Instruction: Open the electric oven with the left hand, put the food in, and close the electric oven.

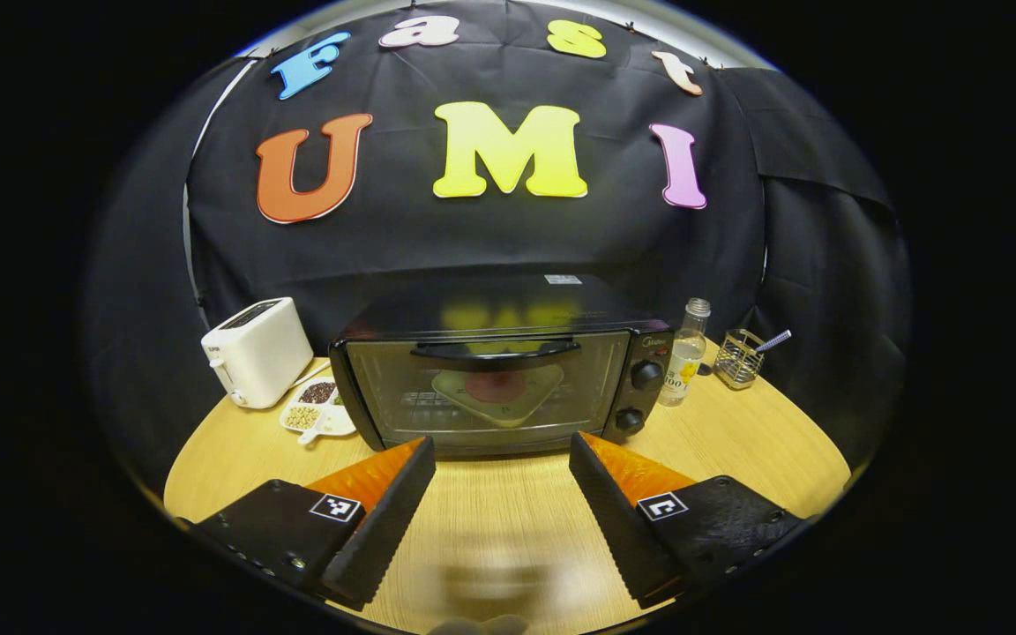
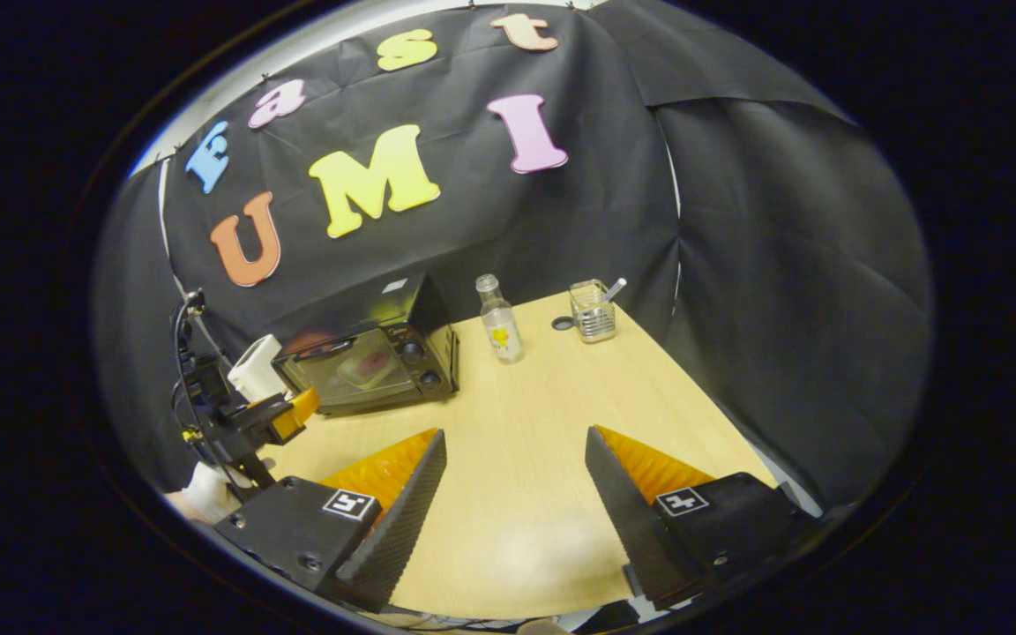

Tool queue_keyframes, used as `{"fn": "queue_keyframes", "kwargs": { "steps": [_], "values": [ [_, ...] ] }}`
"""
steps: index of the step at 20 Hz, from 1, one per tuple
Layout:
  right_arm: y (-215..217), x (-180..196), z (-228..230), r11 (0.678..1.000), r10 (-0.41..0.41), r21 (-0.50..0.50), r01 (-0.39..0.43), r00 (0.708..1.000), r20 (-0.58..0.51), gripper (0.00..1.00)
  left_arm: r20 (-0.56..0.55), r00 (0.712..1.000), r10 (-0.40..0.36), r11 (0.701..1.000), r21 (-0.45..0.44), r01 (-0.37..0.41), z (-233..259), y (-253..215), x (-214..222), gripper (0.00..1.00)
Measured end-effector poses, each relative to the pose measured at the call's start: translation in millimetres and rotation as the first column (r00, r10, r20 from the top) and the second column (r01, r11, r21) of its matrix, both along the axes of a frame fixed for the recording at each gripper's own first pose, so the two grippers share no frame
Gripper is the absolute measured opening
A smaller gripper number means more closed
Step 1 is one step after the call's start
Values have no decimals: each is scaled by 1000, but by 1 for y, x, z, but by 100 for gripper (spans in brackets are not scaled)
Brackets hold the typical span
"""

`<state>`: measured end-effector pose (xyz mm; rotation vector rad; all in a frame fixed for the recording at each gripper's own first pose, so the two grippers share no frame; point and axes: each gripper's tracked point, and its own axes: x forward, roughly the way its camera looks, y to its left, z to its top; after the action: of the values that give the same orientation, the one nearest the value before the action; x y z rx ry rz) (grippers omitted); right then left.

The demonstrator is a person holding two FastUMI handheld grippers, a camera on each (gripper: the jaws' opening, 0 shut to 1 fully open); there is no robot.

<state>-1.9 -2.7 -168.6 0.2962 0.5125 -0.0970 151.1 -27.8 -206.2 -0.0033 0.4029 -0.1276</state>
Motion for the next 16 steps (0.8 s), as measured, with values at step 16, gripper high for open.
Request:
{"fn": "queue_keyframes", "kwargs": {
  "steps": [16],
  "values": [
    [-51, -104, 145, 977, 157, -193, -90, 918, 365, 95, 345, 928, 139, 990, -61, -126, 201, -20, -232, 98]
  ]
}}
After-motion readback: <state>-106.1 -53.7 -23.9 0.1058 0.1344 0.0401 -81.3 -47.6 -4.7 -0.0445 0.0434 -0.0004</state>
